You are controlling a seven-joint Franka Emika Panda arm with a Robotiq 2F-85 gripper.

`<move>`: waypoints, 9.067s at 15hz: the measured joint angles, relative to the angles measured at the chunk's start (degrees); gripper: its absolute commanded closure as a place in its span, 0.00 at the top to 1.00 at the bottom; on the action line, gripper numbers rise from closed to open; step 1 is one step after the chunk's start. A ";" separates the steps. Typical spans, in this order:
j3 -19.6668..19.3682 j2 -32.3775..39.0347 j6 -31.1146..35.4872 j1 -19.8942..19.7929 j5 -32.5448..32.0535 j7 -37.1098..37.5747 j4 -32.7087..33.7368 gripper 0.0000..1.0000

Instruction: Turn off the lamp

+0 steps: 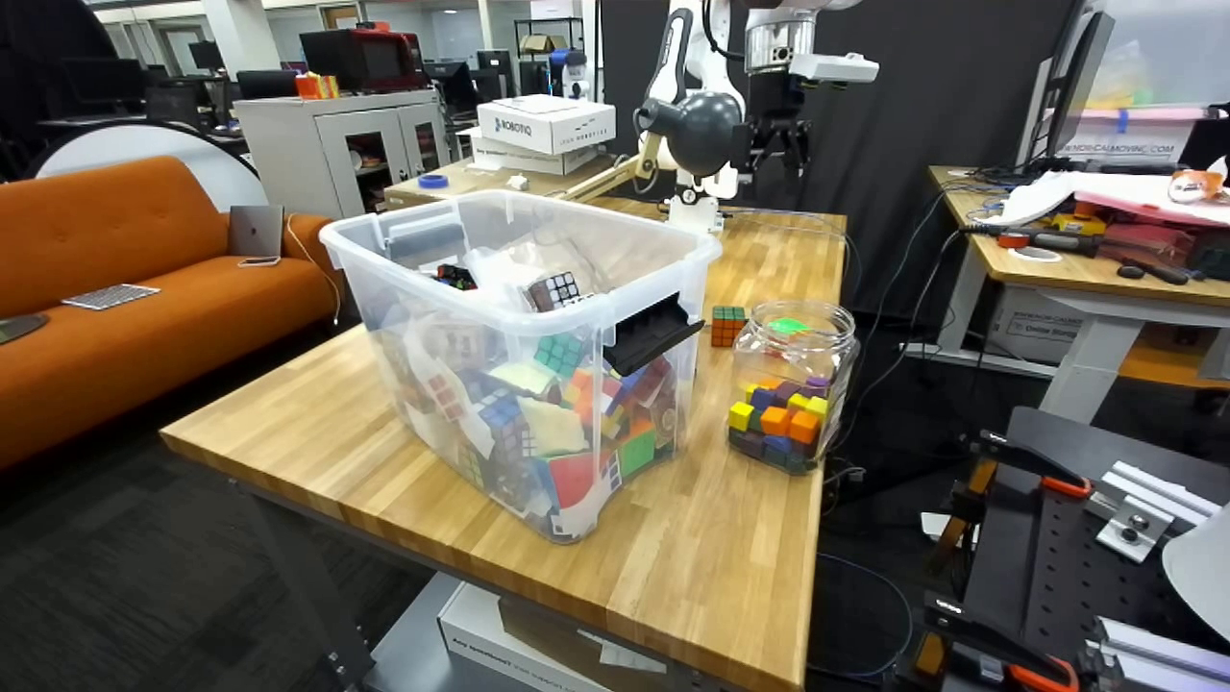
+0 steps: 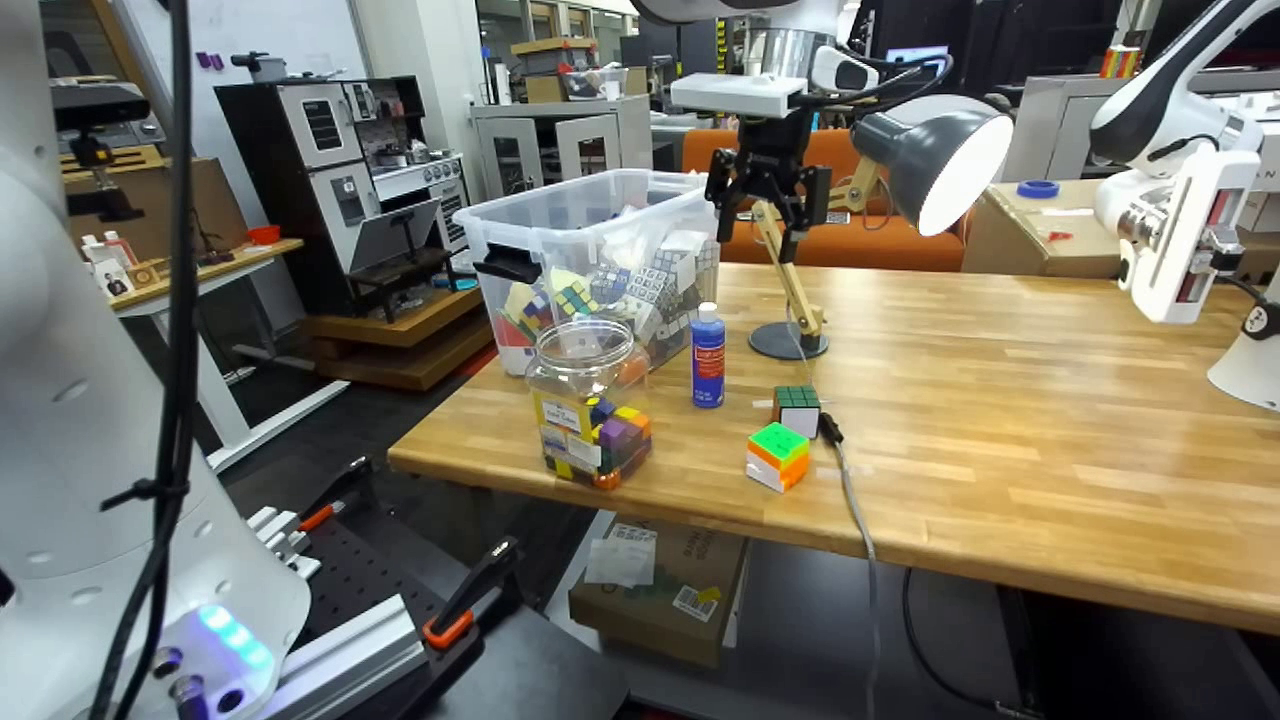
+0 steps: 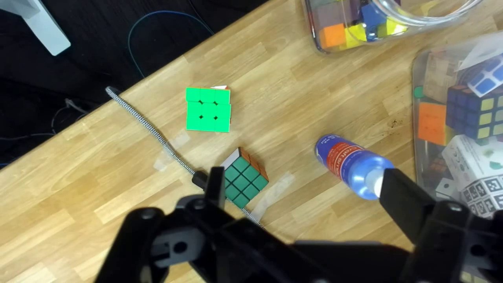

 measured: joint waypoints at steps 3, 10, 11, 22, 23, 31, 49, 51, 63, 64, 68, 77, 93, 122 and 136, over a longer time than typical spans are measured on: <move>0.10 2.14 2.13 -0.64 0.56 2.70 1.27 1.00; 0.24 12.36 2.69 -3.51 2.23 10.69 9.61 1.00; 0.25 13.66 2.72 -3.81 2.22 11.76 10.78 1.00; 0.24 18.46 2.65 -4.93 1.91 15.02 15.35 1.00; 0.25 18.48 2.65 -4.94 1.91 15.02 15.35 1.00; 1.33 22.09 0.56 -7.46 4.34 17.53 18.93 1.00; 1.79 33.87 -0.57 -8.53 4.30 24.46 31.66 1.00; 1.79 33.87 -0.57 -8.53 4.29 24.46 31.66 1.00; 2.62 34.27 -0.58 -8.53 4.46 26.38 31.72 1.00; 2.67 34.53 -0.58 -8.53 4.51 26.74 31.81 1.00; 2.68 35.92 -0.56 -8.71 5.15 28.07 32.72 0.84; 2.83 39.43 -0.51 -8.97 6.67 30.68 37.81 0.18; 2.84 45.55 -0.56 -10.84 6.73 33.85 43.85 0.00; 3.64 48.61 -0.61 -11.38 6.79 33.96 45.22 0.00; 3.87 48.48 -2.08 -11.37 6.79 33.96 44.95 0.00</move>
